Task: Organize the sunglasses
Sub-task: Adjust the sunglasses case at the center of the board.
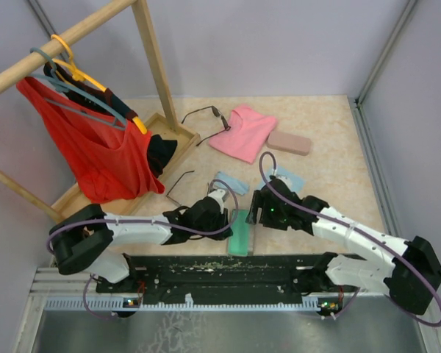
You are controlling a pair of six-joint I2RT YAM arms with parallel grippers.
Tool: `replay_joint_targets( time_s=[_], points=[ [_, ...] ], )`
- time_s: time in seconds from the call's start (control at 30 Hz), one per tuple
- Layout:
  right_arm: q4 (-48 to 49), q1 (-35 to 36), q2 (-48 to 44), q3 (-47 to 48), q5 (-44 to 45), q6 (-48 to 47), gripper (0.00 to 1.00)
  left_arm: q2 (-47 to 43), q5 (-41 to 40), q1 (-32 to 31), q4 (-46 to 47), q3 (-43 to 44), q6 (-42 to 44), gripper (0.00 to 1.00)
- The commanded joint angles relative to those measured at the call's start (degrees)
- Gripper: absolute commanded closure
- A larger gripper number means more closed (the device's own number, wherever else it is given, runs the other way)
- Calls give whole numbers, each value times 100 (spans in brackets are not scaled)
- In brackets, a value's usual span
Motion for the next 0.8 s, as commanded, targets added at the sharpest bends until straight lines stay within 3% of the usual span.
replay_joint_targets(
  time_s=[0.0,0.2,0.47,0.6,0.77],
  points=[
    [-6,340,321,459,374,0,28,-216,102,-44,274,-106,-13,77],
    [-116,604,719,710,607,-184,37,-391,117,-50,321,-223,-6,74],
    [-277,715,1033,988,763,-521,59,-865,-125,-41,69,-229,41,71],
    [-376,739,1196,1100,760,-623,61,-1257,-385,-40,-162,-247,99,69],
    [-537,776,1340,1269,918,-794,73,-1682,-752,-44,-536,-194,214,67]
  ],
)
